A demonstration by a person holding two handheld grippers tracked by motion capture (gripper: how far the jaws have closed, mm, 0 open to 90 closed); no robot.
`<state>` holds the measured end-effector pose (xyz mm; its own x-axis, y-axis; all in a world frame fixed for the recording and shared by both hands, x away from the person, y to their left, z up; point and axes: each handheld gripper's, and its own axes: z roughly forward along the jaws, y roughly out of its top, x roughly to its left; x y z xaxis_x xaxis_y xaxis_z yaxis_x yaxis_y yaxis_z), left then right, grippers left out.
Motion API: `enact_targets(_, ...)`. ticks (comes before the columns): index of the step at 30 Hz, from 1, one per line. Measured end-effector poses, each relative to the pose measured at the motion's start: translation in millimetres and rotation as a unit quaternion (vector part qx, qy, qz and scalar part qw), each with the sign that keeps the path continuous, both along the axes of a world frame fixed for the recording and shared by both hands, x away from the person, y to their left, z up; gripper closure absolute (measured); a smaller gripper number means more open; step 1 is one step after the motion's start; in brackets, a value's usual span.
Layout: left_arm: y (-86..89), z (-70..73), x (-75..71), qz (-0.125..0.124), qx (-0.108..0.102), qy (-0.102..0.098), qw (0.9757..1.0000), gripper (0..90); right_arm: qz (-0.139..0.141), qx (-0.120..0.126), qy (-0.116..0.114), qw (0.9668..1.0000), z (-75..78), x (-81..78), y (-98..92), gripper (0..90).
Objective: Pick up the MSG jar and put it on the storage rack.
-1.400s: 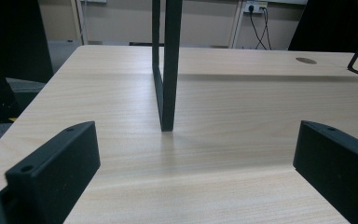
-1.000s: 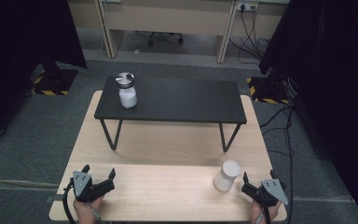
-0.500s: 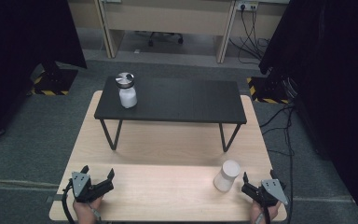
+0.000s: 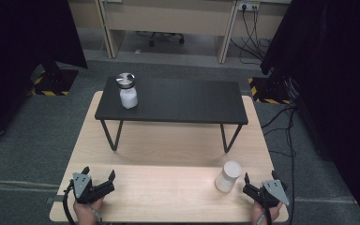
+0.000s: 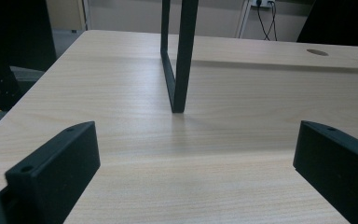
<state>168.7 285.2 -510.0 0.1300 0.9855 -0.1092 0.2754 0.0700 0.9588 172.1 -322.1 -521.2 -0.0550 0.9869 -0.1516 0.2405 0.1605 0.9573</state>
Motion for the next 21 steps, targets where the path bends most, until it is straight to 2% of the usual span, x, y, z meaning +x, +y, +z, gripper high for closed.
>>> enact_targets(4, -0.1, 0.0, 0.0, 0.0, 0.001, 0.001, 1.0, 0.0, 0.002, 0.001, 0.001, 1.0, 0.5, 0.2, -0.8, 0.2)
enact_targets(11, 0.5, 1.1, 0.7, 0.001, -0.002, 0.005, 1.0, 0.0, -0.006, 0.033, 0.001, 0.9994, 2.7, -0.8, -5.7, 0.2)
enact_targets(13, 0.3, 0.5, 0.2, 0.0, 0.0, 0.003, 1.0, 0.0, -0.008, 0.042, -0.003, 0.9991, 2.0, -3.9, -5.6, 0.2)
enact_targets(18, 1.1, 0.4, -0.1, -0.001, -0.003, 0.003, 1.0, 0.0, 0.001, 0.042, -0.007, 0.9991, 1.7, -13.0, -4.4, 0.2)
enact_targets(21, 1.2, 0.4, -0.1, -0.001, -0.003, 0.003, 1.0, 0.0, 0.007, 0.053, -0.01, 0.9985, 1.1, -18.1, -5.9, 0.2)
